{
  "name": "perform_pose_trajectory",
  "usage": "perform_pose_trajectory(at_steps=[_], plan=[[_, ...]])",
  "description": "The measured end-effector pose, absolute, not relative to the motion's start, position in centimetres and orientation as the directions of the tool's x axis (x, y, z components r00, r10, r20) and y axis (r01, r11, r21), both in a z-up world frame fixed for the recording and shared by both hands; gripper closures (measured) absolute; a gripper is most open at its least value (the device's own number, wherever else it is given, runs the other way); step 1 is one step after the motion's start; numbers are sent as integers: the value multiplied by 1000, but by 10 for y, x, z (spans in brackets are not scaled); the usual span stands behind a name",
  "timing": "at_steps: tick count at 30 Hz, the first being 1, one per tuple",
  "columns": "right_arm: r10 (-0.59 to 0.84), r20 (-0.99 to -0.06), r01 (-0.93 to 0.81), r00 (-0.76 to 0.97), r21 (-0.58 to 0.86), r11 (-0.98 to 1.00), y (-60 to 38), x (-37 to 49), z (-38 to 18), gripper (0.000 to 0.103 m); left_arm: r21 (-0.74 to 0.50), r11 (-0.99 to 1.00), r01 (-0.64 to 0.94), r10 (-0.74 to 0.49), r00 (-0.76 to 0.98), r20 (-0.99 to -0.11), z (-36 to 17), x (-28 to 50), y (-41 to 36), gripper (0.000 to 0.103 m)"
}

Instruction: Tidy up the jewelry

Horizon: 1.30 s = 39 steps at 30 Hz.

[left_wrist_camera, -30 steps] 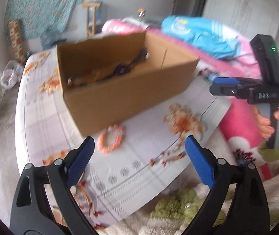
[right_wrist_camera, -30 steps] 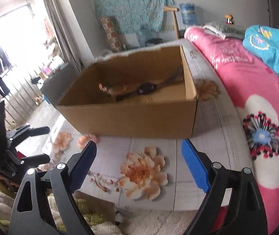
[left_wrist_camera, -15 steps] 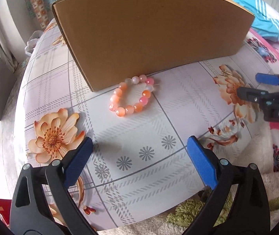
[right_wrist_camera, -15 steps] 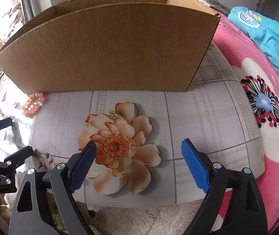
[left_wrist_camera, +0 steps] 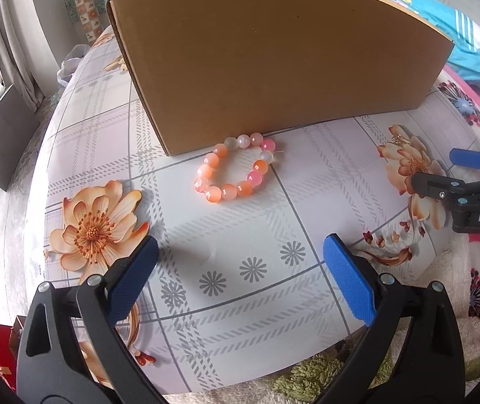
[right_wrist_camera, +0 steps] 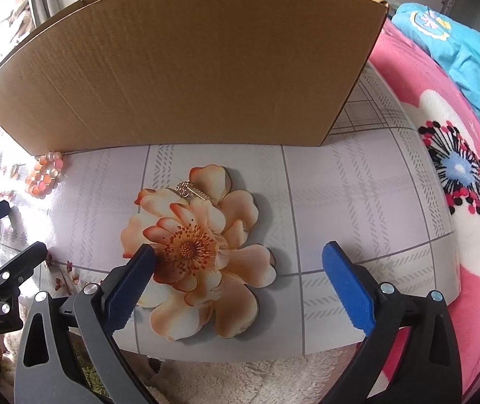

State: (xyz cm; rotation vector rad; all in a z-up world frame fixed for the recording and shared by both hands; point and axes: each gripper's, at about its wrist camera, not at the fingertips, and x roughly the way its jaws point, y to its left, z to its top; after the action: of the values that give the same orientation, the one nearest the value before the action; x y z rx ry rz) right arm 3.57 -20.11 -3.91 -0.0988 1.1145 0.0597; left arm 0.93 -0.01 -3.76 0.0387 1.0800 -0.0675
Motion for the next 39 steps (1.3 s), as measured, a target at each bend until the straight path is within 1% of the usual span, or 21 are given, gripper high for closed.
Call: perform_pose_trajectory(at_steps=[14,18,22,24,26,27,29,33,38,39], plan=[[47,-887,-185,460,-43,982,-218,34,-44,6,1,998,62,-28,463,-886,-37,10,-3,8],[33,-892,-156,452,-42,987,-214,35,-40,6,1,998,60,-27,459,-888,-37,11,-2,8],[139,-857,-201,496,43,979,-211,44,-32,7,1,998,60,-27,458,-888,-37,11,-2,8],[156,-848,-235,507,39,971,-205,49,-32,14,2,998,61,-27,461,-887,-38,11,-1,8],[150,-844,-263,514,12,965,-199,53,-33,27,3,998,62,-26,463,-886,-38,11,-1,8],[148,-843,-279,518,-2,960,-196,56,-34,31,3,998,62,-26,463,-886,-38,10,-1,8],[143,-841,-292,521,-18,956,-192,59,-34,45,3,998,63,-26,465,-885,-38,10,-1,8],[143,-842,-317,519,-34,948,-186,64,-36,57,5,998,67,-27,473,-880,-37,7,-3,8],[162,-842,-360,514,-41,932,-176,62,-35,78,5,997,83,-36,490,-871,-37,5,-3,8],[165,-842,-367,514,-42,929,-172,59,-35,81,5,996,91,-41,494,-868,-37,4,-3,8]])
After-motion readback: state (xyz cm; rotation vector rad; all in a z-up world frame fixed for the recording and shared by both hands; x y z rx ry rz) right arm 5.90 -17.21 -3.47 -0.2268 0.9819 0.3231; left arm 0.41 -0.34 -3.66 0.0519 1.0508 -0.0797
